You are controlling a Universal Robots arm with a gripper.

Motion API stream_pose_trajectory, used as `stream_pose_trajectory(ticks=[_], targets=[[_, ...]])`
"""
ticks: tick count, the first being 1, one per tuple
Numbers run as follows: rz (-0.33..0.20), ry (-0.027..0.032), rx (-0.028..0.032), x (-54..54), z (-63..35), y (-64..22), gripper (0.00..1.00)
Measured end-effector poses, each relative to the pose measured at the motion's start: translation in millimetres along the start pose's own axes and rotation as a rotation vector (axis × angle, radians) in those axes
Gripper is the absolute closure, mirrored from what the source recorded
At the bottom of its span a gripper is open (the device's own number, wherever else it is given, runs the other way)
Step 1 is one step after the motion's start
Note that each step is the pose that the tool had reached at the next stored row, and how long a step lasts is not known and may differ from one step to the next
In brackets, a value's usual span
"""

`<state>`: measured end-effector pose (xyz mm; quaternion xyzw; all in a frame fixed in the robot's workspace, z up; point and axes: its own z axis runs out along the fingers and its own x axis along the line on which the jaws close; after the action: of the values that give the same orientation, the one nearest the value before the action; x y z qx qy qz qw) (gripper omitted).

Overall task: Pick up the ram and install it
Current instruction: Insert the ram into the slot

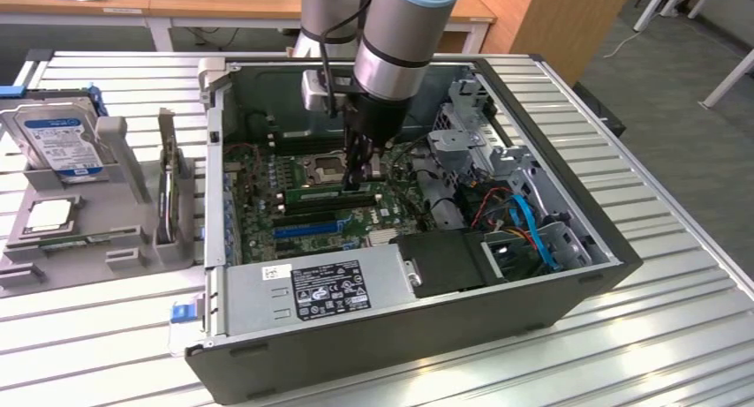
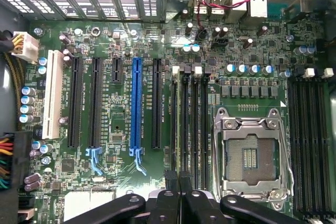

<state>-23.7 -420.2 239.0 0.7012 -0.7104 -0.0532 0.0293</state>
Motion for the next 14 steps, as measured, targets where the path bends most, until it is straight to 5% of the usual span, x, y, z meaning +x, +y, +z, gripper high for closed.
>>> stream_pose_trajectory(ticks=[14], targets=[[0.0,0.0,0.0009,0.6,4.1,-0.5,0.89]])
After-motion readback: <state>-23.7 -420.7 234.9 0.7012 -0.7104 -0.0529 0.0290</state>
